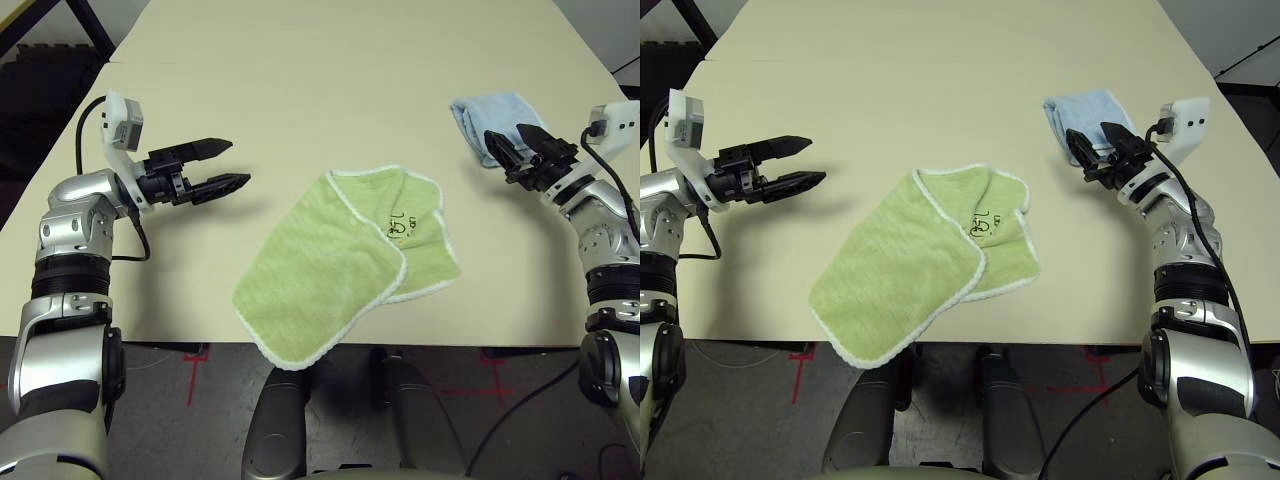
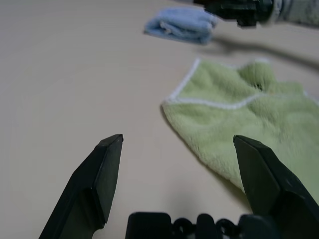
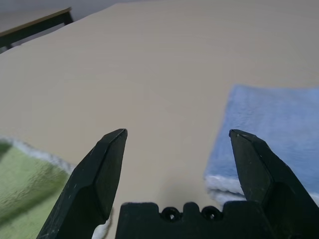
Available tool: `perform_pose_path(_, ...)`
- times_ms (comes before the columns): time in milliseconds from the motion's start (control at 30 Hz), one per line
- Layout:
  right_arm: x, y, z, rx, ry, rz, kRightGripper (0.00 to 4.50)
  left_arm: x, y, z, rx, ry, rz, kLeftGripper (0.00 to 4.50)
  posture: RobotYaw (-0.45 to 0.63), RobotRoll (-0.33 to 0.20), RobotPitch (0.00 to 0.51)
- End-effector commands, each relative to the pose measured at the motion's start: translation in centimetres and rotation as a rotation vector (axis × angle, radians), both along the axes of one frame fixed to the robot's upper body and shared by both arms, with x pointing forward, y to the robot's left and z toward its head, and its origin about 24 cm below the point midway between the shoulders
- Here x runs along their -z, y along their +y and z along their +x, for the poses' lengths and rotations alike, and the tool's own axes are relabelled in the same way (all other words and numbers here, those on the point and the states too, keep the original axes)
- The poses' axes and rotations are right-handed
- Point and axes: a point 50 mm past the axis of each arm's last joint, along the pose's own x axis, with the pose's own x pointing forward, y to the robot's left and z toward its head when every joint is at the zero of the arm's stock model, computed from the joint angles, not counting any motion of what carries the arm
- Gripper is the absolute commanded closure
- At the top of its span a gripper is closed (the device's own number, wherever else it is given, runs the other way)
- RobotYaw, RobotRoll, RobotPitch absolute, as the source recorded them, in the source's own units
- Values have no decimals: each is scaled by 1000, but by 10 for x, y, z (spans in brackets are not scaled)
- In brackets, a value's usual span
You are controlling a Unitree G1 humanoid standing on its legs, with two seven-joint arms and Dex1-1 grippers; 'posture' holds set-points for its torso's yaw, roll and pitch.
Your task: Fold the towel and set it aside.
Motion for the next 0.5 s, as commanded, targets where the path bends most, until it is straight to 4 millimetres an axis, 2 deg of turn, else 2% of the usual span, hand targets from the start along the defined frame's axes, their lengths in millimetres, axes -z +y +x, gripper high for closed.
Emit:
perform_pose_path(33, -2, -7, -2, -50, 53, -16, 44, 6, 2, -1, 32, -16, 78, 0, 69, 0, 274)
perform_pose_path(333, -23, -8, 0, -172, 176, -27, 44, 3, -4, -2, 82, -80, 84, 0, 74, 0, 265)
perform_pose_path(500, -26, -4, 0, -272, 306, -121, 44, -6, -11, -1, 100, -98, 36, 0, 89, 0, 260)
